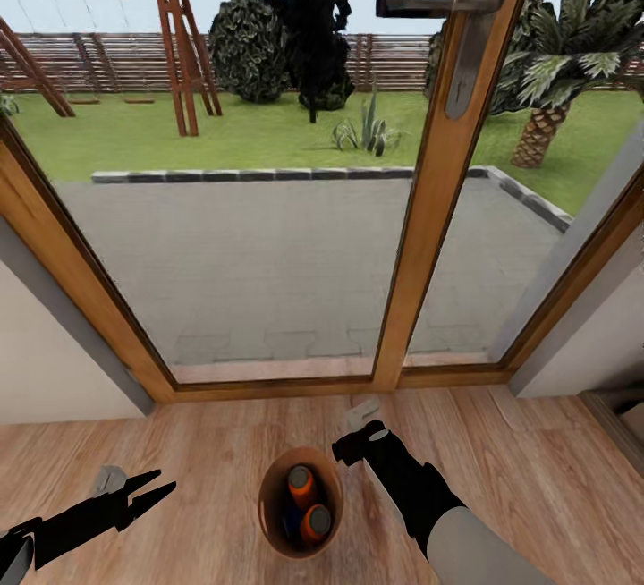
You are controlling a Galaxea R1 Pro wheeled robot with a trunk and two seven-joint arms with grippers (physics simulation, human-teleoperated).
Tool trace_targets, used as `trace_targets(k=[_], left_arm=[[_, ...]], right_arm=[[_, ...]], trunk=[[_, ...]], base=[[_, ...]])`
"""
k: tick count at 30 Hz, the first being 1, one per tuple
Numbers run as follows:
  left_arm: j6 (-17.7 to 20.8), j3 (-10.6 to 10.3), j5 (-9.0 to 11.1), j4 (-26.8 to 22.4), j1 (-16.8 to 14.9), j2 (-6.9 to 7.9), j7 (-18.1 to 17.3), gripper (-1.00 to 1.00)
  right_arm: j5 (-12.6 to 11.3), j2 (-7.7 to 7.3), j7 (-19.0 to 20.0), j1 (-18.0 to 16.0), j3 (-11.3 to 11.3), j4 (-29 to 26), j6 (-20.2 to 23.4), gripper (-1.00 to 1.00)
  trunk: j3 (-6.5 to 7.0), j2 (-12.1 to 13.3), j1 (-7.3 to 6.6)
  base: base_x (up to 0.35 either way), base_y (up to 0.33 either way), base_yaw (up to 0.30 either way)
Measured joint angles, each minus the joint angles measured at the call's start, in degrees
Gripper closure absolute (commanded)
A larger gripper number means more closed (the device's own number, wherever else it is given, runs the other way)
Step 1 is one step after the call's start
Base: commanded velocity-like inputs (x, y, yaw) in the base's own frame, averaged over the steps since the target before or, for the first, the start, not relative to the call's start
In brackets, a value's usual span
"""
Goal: Put the three can of soda from the living room inside the tash can in the kitchen.
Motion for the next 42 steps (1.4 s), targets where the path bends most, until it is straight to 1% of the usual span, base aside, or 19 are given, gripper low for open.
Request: trace_targets(k=[17,23,27,30,35,37,39,42], left_arm=[[0.1,-0.1,0.0,0.0,0.0,0.00,0.1,-1.00],[0.1,-0.1,0.0,0.1,0.0,-0.05,0.1,-1.00],[0.1,0.0,0.0,0.1,0.0,-0.07,0.1,-1.00],[0.1,0.1,0.1,0.1,0.0,-0.08,0.1,-1.00],[0.1,0.1,0.1,0.2,0.0,-0.09,0.1,-1.00],[0.1,0.1,0.1,0.3,0.0,-0.09,0.1,-1.00],[0.2,0.0,0.0,0.5,0.0,-0.09,0.1,-1.00],[0.1,0.1,0.0,0.6,0.0,-0.13,0.1,-1.00]], right_arm=[[0.0,0.00,-0.1,0.0,-0.1,0.0,0.0,-1.00],[0.0,-0.26,-0.1,0.1,-0.3,1.0,-0.1,-1.00],[0.1,-0.49,0.0,0.1,-0.4,3.3,-0.9,-1.00],[0.0,-0.62,0.0,0.1,-0.5,7.1,-4.0,-1.00],[0.0,-0.70,0.0,0.1,-0.6,11.2,-7.5,-1.00],[0.1,-0.79,0.0,0.1,-0.6,12.1,-8.1,-1.00],[0.1,-1.33,0.0,0.1,-0.6,12.8,-8.4,-1.00],[0.0,-2.64,0.0,0.1,-0.6,14.2,-8.8,-1.00]], trunk=[[4.66,6.8,-3.73],[5.23,6.8,-3.74],[5.61,6.8,-3.74],[5.89,6.8,-3.74],[7.26,8.8,-4.83],[7.81,9.6,-5.27],[8.36,10.4,-5.71],[9.18,11.6,-6.37]], base=[[0.000,0.000,0.000],[0.000,0.000,0.000],[0.000,0.000,0.000],[0.000,0.000,0.000],[0.000,0.000,0.000],[0.000,0.000,0.000],[0.000,0.000,0.000],[0.000,0.000,-0.001]])
